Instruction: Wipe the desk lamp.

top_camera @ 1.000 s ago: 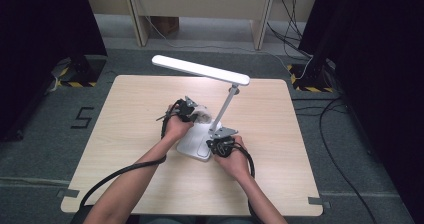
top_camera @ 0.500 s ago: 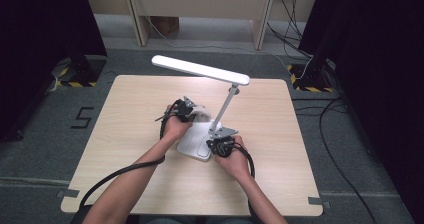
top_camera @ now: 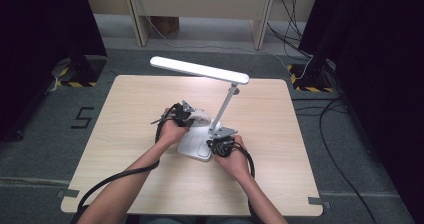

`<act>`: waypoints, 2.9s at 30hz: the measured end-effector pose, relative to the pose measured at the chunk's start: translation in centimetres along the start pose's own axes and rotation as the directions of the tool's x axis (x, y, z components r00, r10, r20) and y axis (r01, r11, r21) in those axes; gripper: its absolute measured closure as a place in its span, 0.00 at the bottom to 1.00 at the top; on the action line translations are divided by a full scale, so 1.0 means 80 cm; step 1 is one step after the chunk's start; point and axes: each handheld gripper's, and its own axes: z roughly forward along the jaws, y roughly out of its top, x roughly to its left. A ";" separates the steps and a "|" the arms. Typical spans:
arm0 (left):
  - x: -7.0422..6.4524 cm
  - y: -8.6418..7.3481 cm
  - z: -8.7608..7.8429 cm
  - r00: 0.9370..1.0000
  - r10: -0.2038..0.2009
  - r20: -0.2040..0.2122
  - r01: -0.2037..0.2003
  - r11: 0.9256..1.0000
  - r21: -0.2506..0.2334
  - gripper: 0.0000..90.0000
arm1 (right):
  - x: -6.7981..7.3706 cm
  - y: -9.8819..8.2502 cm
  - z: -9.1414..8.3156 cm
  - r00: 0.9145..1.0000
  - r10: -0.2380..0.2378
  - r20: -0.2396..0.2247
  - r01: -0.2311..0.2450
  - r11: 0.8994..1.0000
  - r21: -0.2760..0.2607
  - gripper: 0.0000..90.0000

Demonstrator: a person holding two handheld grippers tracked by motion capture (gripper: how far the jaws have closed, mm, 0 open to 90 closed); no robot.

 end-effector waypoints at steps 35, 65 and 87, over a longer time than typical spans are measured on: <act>-0.041 -0.040 -0.043 0.998 0.048 0.039 -0.048 0.999 -0.014 0.93 | 0.000 0.001 -0.001 1.000 -0.010 0.012 0.009 1.000 0.011 1.00; -0.073 -0.081 -0.089 0.994 0.052 0.097 -0.050 0.998 -0.025 0.93 | -0.001 0.001 0.000 1.000 -0.010 0.011 0.009 1.000 0.011 1.00; -0.093 -0.104 -0.107 0.989 0.044 0.142 -0.039 0.999 -0.035 0.93 | -0.001 0.001 -0.001 1.000 -0.012 0.008 0.012 1.000 0.006 1.00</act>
